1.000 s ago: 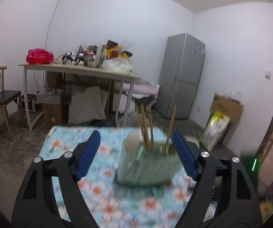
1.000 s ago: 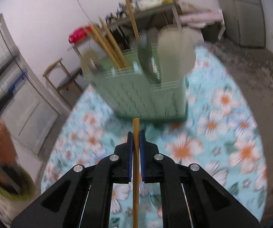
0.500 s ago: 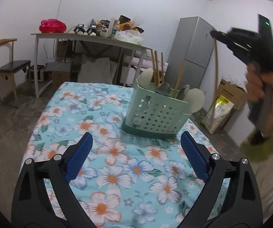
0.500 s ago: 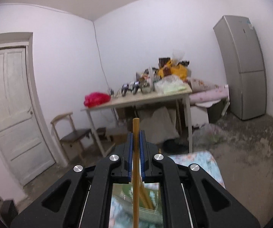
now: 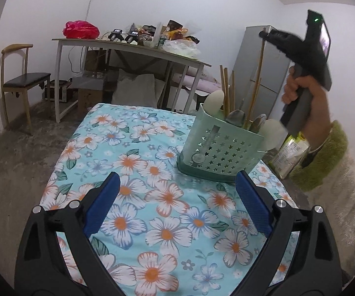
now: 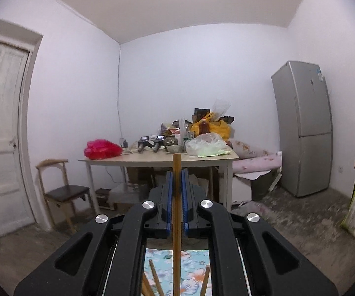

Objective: Organize utensils
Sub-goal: 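Lower the chopstick into the green caddy and open the right tool, then withdraw both open tools from the caddy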

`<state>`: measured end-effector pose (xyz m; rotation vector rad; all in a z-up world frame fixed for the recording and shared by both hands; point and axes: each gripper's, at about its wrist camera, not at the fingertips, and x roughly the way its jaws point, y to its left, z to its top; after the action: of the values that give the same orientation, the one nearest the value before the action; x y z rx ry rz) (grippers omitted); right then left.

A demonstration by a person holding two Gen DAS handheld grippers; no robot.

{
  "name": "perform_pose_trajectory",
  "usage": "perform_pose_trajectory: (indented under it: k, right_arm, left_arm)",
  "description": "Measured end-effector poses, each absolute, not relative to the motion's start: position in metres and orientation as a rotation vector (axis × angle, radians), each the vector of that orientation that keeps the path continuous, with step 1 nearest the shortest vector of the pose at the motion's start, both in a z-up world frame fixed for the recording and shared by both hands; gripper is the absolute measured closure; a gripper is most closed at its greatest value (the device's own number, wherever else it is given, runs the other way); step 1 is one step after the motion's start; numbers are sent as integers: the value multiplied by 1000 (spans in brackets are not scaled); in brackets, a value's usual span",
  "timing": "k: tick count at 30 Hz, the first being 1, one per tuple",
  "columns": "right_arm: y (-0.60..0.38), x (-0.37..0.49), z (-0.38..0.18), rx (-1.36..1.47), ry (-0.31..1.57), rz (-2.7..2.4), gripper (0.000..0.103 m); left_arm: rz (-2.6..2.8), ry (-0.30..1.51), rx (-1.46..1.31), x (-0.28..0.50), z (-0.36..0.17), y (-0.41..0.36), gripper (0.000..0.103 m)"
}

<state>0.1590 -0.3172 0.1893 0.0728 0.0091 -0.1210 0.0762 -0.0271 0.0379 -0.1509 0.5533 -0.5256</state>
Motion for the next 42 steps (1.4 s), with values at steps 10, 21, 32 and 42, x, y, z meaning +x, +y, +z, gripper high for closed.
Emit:
perform_pose_trajectory:
  k: [10,21,32,42]
  right_arm:
    - [-324,155,147,57,94,-134,80]
    - [-336,46,139,210,172,-67,22]
    - [-288,6,50,94,578,-274,6]
    - [-275,8,42,-31,624,-445,7]
  left_arm:
    - [-510,546,-139,77,37,-26,12]
    - [-421,509,-115,70,50,-34,8]
    - [-229,542,-12,67,55,-61,8]
    - [-39,615,60,76,49,-64,8]
